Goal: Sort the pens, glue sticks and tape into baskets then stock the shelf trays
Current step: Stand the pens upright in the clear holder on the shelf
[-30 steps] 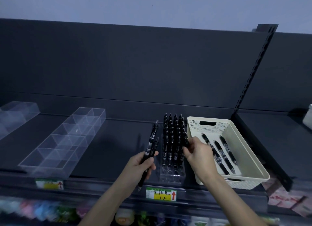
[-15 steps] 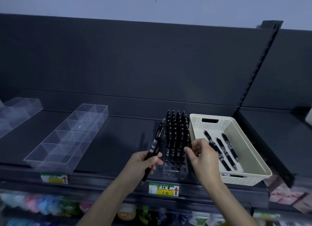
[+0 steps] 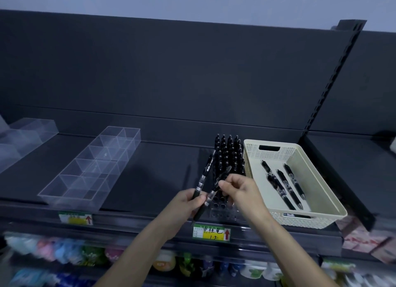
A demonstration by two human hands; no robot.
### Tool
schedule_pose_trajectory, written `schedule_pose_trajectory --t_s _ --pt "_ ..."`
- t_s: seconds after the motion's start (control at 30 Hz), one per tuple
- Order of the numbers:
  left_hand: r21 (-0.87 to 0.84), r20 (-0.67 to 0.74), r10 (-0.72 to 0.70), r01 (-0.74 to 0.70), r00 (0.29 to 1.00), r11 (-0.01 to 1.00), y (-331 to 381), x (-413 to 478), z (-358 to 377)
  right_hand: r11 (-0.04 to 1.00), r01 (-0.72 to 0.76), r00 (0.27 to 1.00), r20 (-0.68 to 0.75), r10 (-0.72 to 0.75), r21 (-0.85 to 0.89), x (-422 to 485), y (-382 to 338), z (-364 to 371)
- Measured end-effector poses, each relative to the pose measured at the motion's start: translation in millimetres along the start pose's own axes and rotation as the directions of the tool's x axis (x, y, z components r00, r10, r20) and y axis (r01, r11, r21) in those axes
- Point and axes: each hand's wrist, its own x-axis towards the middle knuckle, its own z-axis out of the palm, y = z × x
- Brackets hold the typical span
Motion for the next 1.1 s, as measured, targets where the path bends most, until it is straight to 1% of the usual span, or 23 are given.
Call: schedule_pose_trajectory --t_s 0.1,0.27,0.37,0.43,0.47,0.53,0.6,0.7,0.8,0.87,1.0,1.1 --pt "0.028 0.022 0.007 -0.007 1.0 1.0 -2.7 -1.3 -4.0 1.0 -0.004 1.0 0.014 0.004 -0.009 1.5 -1.9 -1.4" --pt "0.042 -0.074 0.06 -0.057 0.995 0.997 -1.8 -1.5 0.2 0.999 -0.036 0.999 0.012 0.035 0.041 1.4 -1.6 1.5" --pt "0.065 -0.083 0.083 -0.077 0.993 0.995 -3.6 -3.0 0.6 0.999 -0.043 0.999 -0.027 0.043 -0.017 0.1 -3.5 3.5" --pt "0.121 -0.117 0.098 -0.084 0.988 0.989 -6.2 -2.7 -3.3 0.997 -0.034 0.997 -0.068 0.029 -0.07 -0.3 -5.7 0.4" --pt "0.147 -0.15 0.103 -0.08 0.983 0.986 -8.0 -2.1 -7.0 0.994 -0.014 0.994 -0.108 0.002 -0.108 0.0 -6.6 -3.6" --pt "0.174 -0.218 0.104 -0.066 0.97 0.982 -11.4 -2.2 -14.6 0.972 0.053 0.973 -0.206 -0.101 -0.227 1.9 -9.3 -14.0" --pt "0.191 -0.237 0.124 -0.079 0.964 0.978 -13.9 -3.9 -19.1 0.931 0.113 0.95 -0.235 -0.204 -0.348 3.0 -12.4 -19.4" --pt "0.134 -0.211 0.151 -0.124 0.966 0.983 -14.6 -6.2 -18.4 0.842 0.155 0.956 -0.135 -0.259 -0.517 4.8 -9.4 -10.7" --pt "0.122 -0.189 0.178 -0.157 0.966 0.98 -15.9 -7.2 -17.6 0.746 0.167 0.967 -0.039 -0.25 -0.644 8.1 2.2 0.9" --pt "0.122 -0.175 0.182 -0.162 0.968 0.979 -18.2 -7.1 -20.3 0.708 0.153 0.976 -0.007 -0.217 -0.689 9.4 9.3 6.6" --pt "0.088 -0.155 0.181 -0.169 0.971 0.982 -19.7 -6.8 -25.0 0.716 0.093 0.986 -0.033 -0.161 -0.692 12.1 15.8 12.1" --pt "0.106 -0.17 0.193 -0.177 0.966 0.979 -20.0 -6.8 -24.5 0.725 0.06 0.989 -0.056 -0.134 -0.686 13.2 14.5 11.8"
